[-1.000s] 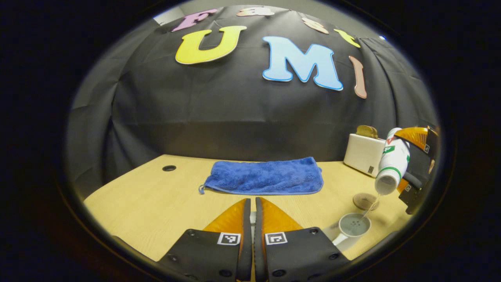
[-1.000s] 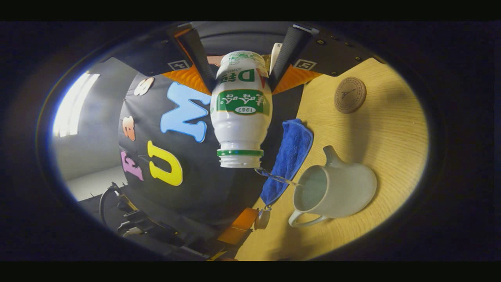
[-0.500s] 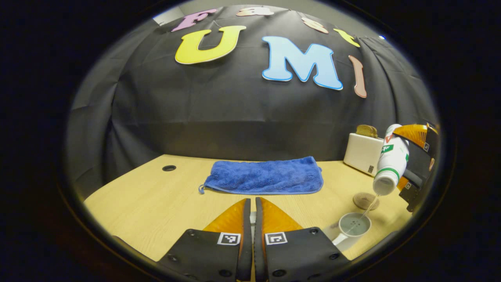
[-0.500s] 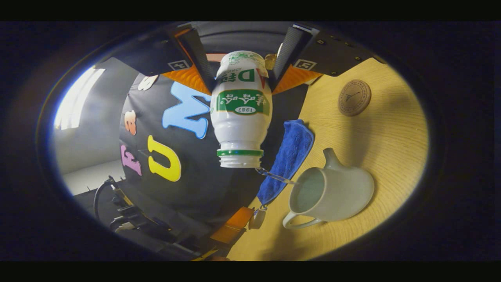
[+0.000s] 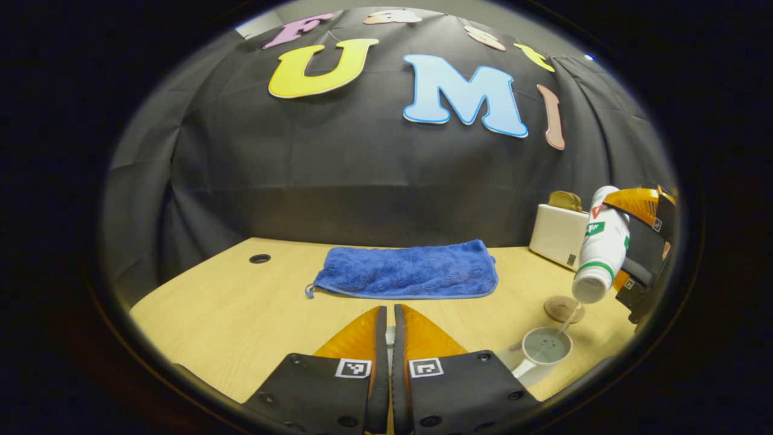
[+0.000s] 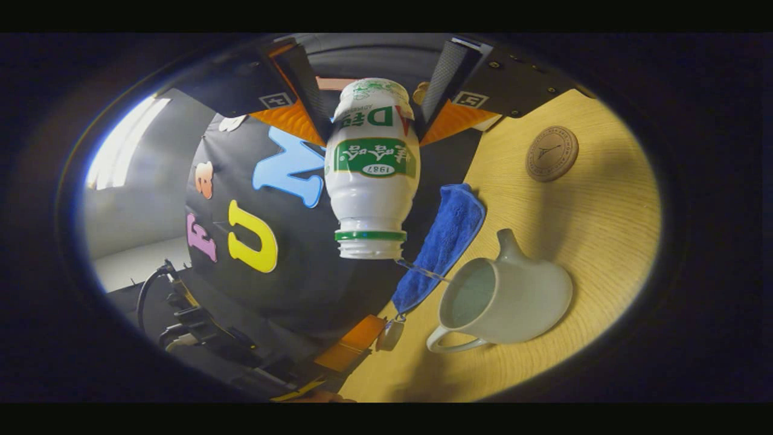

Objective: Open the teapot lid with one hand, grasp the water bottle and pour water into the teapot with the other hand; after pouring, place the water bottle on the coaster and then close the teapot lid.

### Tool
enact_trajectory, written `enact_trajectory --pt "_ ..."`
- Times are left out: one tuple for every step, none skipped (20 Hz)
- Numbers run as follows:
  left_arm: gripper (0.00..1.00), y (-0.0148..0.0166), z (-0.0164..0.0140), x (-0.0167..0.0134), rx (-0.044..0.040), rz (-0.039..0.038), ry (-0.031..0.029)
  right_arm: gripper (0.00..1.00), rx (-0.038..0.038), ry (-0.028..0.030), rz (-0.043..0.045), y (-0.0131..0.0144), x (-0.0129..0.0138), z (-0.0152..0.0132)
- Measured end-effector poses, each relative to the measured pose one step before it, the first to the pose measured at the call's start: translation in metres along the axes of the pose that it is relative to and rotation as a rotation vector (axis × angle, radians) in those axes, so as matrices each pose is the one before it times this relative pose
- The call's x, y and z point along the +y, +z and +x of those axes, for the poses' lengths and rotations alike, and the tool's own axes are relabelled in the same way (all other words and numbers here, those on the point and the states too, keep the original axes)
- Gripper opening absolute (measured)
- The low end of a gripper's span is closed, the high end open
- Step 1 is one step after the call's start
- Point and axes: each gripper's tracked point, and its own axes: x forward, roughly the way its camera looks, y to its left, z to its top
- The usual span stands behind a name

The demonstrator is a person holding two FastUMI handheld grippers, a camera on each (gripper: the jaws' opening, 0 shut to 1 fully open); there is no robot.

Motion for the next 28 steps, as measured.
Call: enact_trajectory --pt "0.08 -0.00026 0.00018 -0.00039 0.00122 0.00031 -0.00032 0.80 -0.00384 -0.00098 -0.00663 0.00092 -0.00050 -0.00026" --pt "0.08 0.00036 0.00063 -0.00033 0.00093 0.00049 -0.00018 0.80 -0.00339 -0.00022 -0.00656 0.00061 -0.00037 0.00027" --pt "0.12 -0.00029 -0.00056 0.00044 0.00079 0.00008 0.00010 0.80 -0.00282 -0.00084 -0.00522 0.00049 -0.00035 -0.00041" --pt "0.08 0.00016 -0.00047 0.00013 0.00023 -0.00019 -0.00021 0.80 -0.00213 -0.00007 -0.00224 0.00034 -0.00043 0.00014" --pt "0.08 -0.00033 0.00011 -0.00007 0.00068 -0.00031 -0.00053 0.80 -0.00169 0.00050 -0.00129 0.00051 0.00002 -0.00027" --pt "0.12 -0.00017 0.00006 -0.00065 0.00106 0.00028 -0.00029 0.80 -0.00172 0.00009 -0.00243 0.00031 -0.00007 -0.00007" --pt "0.12 -0.00001 0.00024 -0.00068 0.00119 0.00040 -0.00061 0.80 -0.00113 0.00073 -0.00327 0.00020 -0.00025 -0.00078" --pt "0.12 -0.00073 0.00053 -0.00061 0.00121 0.00013 -0.00058 0.80 -0.00230 0.00022 -0.00303 0.00042 0.00001 -0.00027" --pt "0.09 0.00033 0.00033 -0.00020 0.00153 0.00009 -0.00110 0.80 -0.00197 0.00068 -0.00435 0.00084 -0.00027 -0.00132" --pt "0.08 -0.00073 -0.00072 0.00010 0.00122 0.00008 -0.00050 0.80 -0.00209 0.00094 -0.00418 0.00064 0.00019 -0.00077" --pt "0.08 0.00002 0.00007 -0.00020 0.00118 0.00057 0.00033 0.80 -0.00198 -0.00036 -0.00375 0.00044 0.00006 -0.00038" --pt "0.12 -0.00005 -0.00092 0.00016 0.00076 0.00023 0.00011 0.80 -0.00239 -0.00168 -0.00494 0.00018 -0.00052 0.00019" --pt "0.09 0.00022 0.00034 -0.00032 0.00054 -0.00015 -0.00052 0.80 -0.00141 -0.00166 -0.00531 0.00031 -0.00080 -0.00047" --pt "0.08 -0.00096 0.00037 -0.00010 0.00026 0.00026 -0.00012 0.80 -0.00136 -0.00123 -0.00458 0.00002 -0.00028 -0.00043" --pt "0.08 -0.00023 0.00076 -0.00049 0.00036 0.00059 0.00016 0.80 -0.00049 0.00019 -0.00234 0.00020 -0.00012 -0.00045" --pt "0.08 0.00100 -0.00019 -0.00034 0.00049 0.00109 -0.00004 0.80 -0.00009 -0.00088 -0.00166 -0.00017 0.00016 0.00066" --pt "0.08 0.00024 0.00026 0.00047 0.00040 0.00089 0.00089 0.80 0.00055 -0.00081 -0.00085 0.00092 -0.00064 -0.00118" --pt "0.09 -0.00182 -0.00027 0.00081 -0.00009 0.00031 -0.00003 0.80 0.00046 -0.00034 0.00090 0.00002 0.00069 -0.00019" --pt "0.09 0.00015 -0.00094 0.00008 0.00013 -0.00009 -0.00049 0.80 0.00372 0.00086 0.00429 0.00030 0.00060 -0.00013" --pt "0.09 -0.00008 0.00069 -0.00014 -0.00007 -0.00003 -0.00009 0.80 0.00423 0.00427 0.00788 -0.00043 0.00192 -0.00023" --pt "0.09 0.00104 0.00049 0.00017 0.00022 -0.00045 -0.00077 0.80 0.00452 0.00754 0.01483 0.00054 0.00384 -0.00039" --pt "0.12 -0.00009 0.00176 -0.00113 0.00036 -0.00125 -0.00140 0.80 0.00797 0.01332 0.03067 -0.00104 0.00532 -0.00104" --pt "0.12 -0.00129 -0.00046 -0.00054 0.00031 -0.00088 -0.00194 0.80 0.00976 0.01685 0.04403 -0.00223 0.00675 -0.00294" --pt "0.12 -0.00103 -0.00133 0.00003 -0.00022 -0.00015 -0.00032 0.80 0.01349 0.01697 0.05093 -0.00272 0.00701 -0.00189" --pt "0.09 0.00082 -0.00003 0.00014 -0.00034 -0.00037 -0.00048 0.80 0.01533 0.01551 0.05442 0.00056 0.00592 0.00017" --pt "0.09 -0.00006 -0.00029 -0.00032 -0.00121 -0.00249 -0.00228 0.80 0.01622 0.01760 0.06267 -0.00194 0.00762 -0.00323" --pt "0.13 0.00136 -0.00002 -0.00087 -0.00221 -0.00414 -0.00445 0.80 0.01375 0.01656 0.07082 -0.00050 0.00685 -0.00162" --pt "0.13 0.00079 -0.00166 -0.00035 -0.00250 -0.00458 -0.00564 0.80 0.01486 0.01001 0.07202 -0.00173 0.00373 -0.00146"
